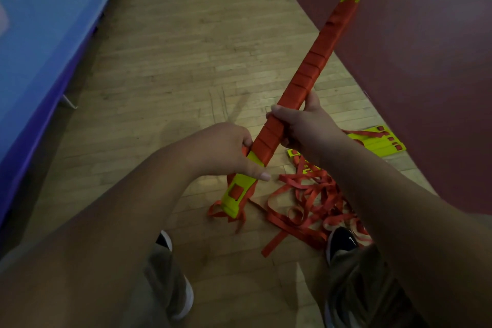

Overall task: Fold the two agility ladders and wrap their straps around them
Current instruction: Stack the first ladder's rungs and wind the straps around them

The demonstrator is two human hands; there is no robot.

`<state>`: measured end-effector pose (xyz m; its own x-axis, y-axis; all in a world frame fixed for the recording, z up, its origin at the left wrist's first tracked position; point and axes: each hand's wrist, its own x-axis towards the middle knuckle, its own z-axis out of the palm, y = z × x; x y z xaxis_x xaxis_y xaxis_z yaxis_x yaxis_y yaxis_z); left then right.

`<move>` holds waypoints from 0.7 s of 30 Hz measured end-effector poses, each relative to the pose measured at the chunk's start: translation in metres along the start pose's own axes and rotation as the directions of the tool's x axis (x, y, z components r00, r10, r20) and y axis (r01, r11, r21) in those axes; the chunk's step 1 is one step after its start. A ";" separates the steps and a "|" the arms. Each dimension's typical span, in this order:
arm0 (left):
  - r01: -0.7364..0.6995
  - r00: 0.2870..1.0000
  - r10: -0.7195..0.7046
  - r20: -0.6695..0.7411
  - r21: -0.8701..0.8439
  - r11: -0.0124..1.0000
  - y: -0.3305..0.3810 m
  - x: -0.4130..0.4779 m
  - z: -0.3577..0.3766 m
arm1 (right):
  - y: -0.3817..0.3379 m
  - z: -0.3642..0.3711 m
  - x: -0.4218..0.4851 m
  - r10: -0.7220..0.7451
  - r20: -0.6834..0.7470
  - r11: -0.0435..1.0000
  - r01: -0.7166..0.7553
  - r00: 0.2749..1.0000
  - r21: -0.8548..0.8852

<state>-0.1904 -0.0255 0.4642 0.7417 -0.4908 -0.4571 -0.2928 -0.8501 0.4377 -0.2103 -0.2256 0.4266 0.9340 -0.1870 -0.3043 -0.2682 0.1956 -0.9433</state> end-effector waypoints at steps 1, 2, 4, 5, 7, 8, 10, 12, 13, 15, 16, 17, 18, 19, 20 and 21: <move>0.015 1.000 -0.014 -0.010 0.023 1.000 0.003 0.001 0.002 | 0.001 0.000 0.000 -0.005 -0.001 1.000 0.005 1.000 0.004; 0.029 0.999 -0.028 -0.020 0.044 0.999 0.005 0.003 0.004 | 0.001 0.000 0.000 -0.009 0.005 1.000 0.009 1.000 0.012; 0.048 0.998 -0.044 -0.047 0.079 0.996 0.005 0.007 0.007 | 0.001 0.000 0.000 -0.007 0.022 0.999 0.006 1.000 0.036; 0.051 0.997 -0.047 -0.059 0.083 0.995 0.005 0.008 0.007 | -0.001 0.000 0.000 -0.001 0.029 0.998 -0.001 1.000 0.059; 0.036 0.998 -0.033 -0.059 0.053 0.998 0.001 0.008 0.004 | -0.004 0.000 -0.001 0.018 0.038 0.991 -0.023 0.999 0.134; 0.019 0.999 -0.018 -0.045 0.019 1.000 -0.001 0.008 0.001 | -0.006 0.000 0.000 0.026 0.047 0.985 -0.033 0.999 0.172; -0.020 1.000 0.020 0.005 -0.062 0.998 -0.007 0.006 -0.003 | -0.007 -0.002 0.001 0.033 0.066 0.981 -0.045 0.997 0.190; -0.063 0.996 0.069 0.052 -0.121 0.991 -0.012 0.005 -0.006 | -0.007 -0.004 0.002 0.032 0.077 0.988 -0.043 0.997 0.148; -0.082 0.993 0.092 0.067 -0.140 0.987 -0.013 0.004 -0.007 | -0.007 -0.005 0.001 0.032 0.089 0.990 -0.043 0.996 0.131; -0.106 0.988 0.123 0.090 -0.175 0.979 -0.016 0.003 -0.007 | -0.009 -0.006 0.001 0.038 0.128 0.990 -0.056 0.991 0.133; -0.112 0.986 0.132 0.101 -0.187 0.976 -0.017 0.003 -0.007 | -0.010 -0.005 0.000 0.039 0.154 0.988 -0.061 0.987 0.145; -0.115 0.984 0.138 0.110 -0.197 0.974 -0.017 0.003 -0.008 | -0.012 -0.006 -0.002 0.035 0.181 0.987 -0.063 0.983 0.150; -0.117 0.982 0.143 0.120 -0.206 0.971 -0.018 0.002 -0.008 | -0.013 -0.006 -0.003 0.030 0.213 0.987 -0.062 0.977 0.145; -0.116 0.980 0.147 0.131 -0.219 0.969 -0.018 0.002 -0.008 | -0.015 -0.007 -0.004 0.023 0.242 0.990 -0.056 0.970 0.130; -0.115 0.978 0.150 0.143 -0.231 0.966 -0.017 0.001 -0.008 | -0.015 -0.008 -0.005 0.012 0.263 0.993 -0.043 0.965 0.113; -0.113 0.976 0.153 0.155 -0.241 0.964 -0.016 0.001 -0.008 | -0.015 -0.008 -0.006 -0.001 0.271 0.995 -0.026 0.963 0.098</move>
<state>-0.1805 -0.0105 0.4625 0.5856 -0.6385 -0.4994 -0.2207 -0.7184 0.6597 -0.2133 -0.2356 0.4417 0.9634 0.0802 -0.2557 -0.2680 0.2940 -0.9175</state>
